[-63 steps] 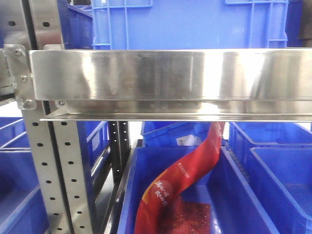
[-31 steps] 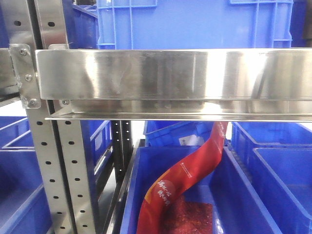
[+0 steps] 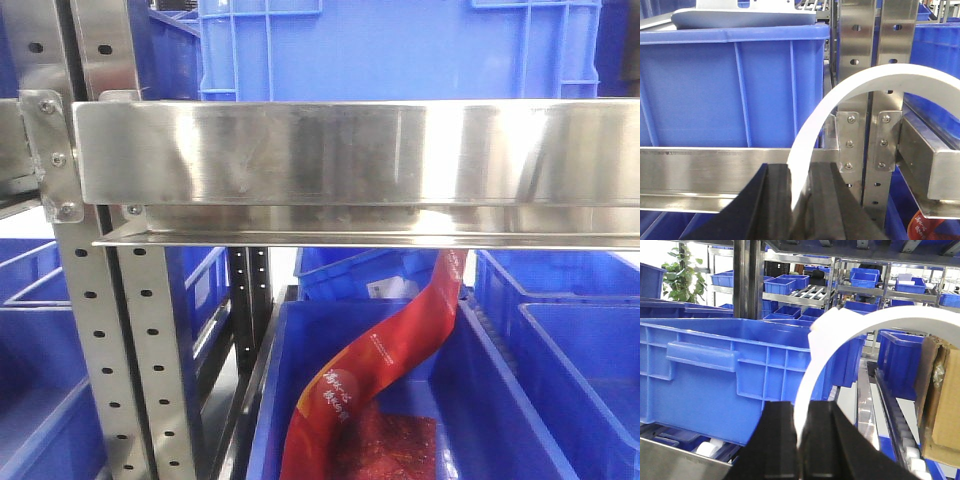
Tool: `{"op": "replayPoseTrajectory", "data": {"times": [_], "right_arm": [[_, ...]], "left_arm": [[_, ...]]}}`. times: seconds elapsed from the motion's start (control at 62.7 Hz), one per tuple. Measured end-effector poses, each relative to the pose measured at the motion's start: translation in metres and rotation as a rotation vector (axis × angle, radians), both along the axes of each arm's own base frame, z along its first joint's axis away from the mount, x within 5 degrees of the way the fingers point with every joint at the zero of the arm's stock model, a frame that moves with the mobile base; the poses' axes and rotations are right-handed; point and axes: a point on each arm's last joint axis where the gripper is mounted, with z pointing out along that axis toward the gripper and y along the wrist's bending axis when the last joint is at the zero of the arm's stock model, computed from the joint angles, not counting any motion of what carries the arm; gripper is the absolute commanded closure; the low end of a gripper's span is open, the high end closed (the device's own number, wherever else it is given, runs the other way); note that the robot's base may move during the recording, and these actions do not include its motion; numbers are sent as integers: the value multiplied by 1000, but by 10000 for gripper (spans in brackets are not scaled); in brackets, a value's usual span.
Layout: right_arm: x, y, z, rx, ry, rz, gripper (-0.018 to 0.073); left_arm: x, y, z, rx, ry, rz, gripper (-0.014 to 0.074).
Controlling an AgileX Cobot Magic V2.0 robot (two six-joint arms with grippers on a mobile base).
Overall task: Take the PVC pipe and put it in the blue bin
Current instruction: 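Hold both arcs above the blue bins in front of the shelf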
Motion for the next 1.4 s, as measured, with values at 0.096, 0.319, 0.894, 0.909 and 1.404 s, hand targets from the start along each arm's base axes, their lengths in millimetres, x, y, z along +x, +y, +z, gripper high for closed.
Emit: {"op": "replayPoseTrajectory", "data": {"times": [0.096, 0.319, 0.894, 0.909, 1.404], "right_arm": [[0, 0, 0, 0, -2, 0, 718], [0, 0, 2, 3, -20, -4, 718], [0, -1, 5, 7, -60, -13, 718], [0, -1, 5, 7, -59, -13, 718], [-12, 2, 37, 70, -63, 35, 720]], "left_arm": [[0, 0, 0, 0, 0, 0, 707], [0, 0, 1, 1, -7, 0, 707], [0, -1, 15, -17, -166, -14, 707], [0, -1, 15, -16, -172, -14, 707], [0, -2, 26, -55, -216, -26, 707]]}}
